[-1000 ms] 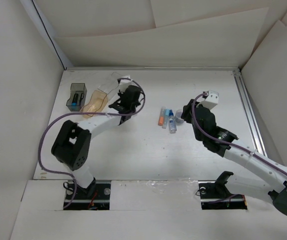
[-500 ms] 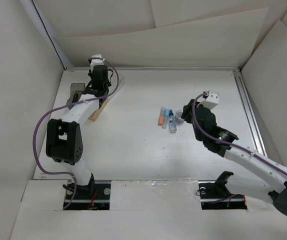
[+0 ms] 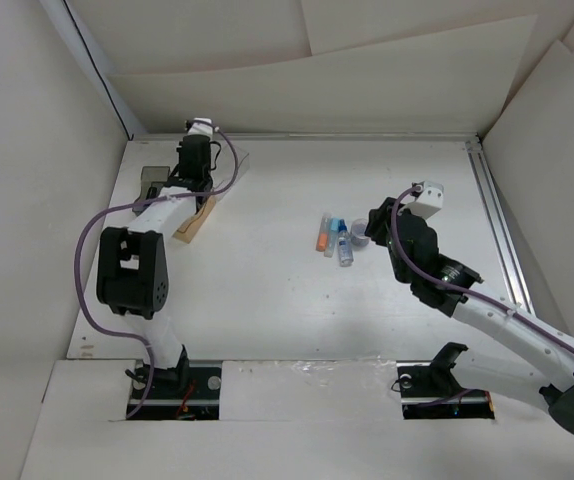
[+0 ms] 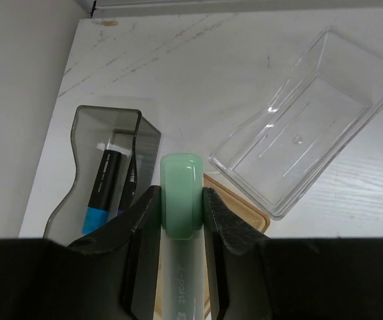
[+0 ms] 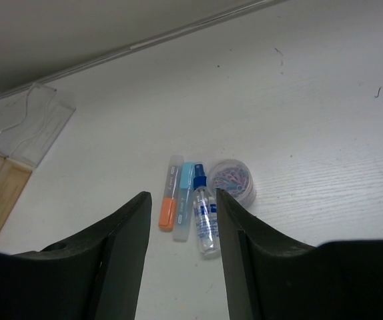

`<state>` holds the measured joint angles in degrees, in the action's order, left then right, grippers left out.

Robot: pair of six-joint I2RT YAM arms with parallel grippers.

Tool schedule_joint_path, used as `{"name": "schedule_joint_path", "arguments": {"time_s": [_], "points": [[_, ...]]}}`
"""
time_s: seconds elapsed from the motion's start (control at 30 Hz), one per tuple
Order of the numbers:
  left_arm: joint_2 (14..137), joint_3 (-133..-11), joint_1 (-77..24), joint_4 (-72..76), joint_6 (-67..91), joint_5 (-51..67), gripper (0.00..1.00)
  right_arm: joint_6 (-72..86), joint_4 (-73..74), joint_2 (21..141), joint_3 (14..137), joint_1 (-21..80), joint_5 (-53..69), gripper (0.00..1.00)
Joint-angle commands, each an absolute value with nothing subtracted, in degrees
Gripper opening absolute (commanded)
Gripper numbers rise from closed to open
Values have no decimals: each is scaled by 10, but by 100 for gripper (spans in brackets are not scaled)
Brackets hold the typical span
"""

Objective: Sort the stationery into containers
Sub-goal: Place the pen in the storage box.

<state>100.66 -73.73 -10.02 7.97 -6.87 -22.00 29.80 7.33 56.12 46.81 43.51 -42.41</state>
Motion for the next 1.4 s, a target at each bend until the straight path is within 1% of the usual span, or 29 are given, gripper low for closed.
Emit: {"name": "schedule_joint_path", "arguments": {"time_s": [0.0,0.1,0.53,0.77,0.83,0.87,1.13,1.17,1.27,1.3,1.37], "points": [[1023,-723,-102,103,-115,-253,8,293,56,552,483,432,-428,50],[1028,-707,-102,125,-130,-264,6,293,56,552,483,432,-428,50],[1051,-653,-102,166,-160,-309,8,287,56,557,483,432,-433,50],[1045,-642,-102,173,-165,-316,20,287,56,552,483,432,-433,50],[1039,-636,-102,179,-165,-316,21,287,56,552,483,432,-433,50],[1034,-636,-102,179,-165,-316,25,287,56,552,483,432,-433,50],[1006,-636,-119,179,-165,-328,41,287,56,552,483,432,-428,50],[1005,-636,-120,179,-165,-333,46,287,56,552,483,432,-428,50],[981,-653,-125,171,-141,-338,47,287,56,552,483,432,-428,50],[973,-661,-131,164,-129,-333,46,287,56,552,483,432,-428,50],[945,-689,-136,136,-103,-333,40,287,56,552,483,432,-428,50]]}}
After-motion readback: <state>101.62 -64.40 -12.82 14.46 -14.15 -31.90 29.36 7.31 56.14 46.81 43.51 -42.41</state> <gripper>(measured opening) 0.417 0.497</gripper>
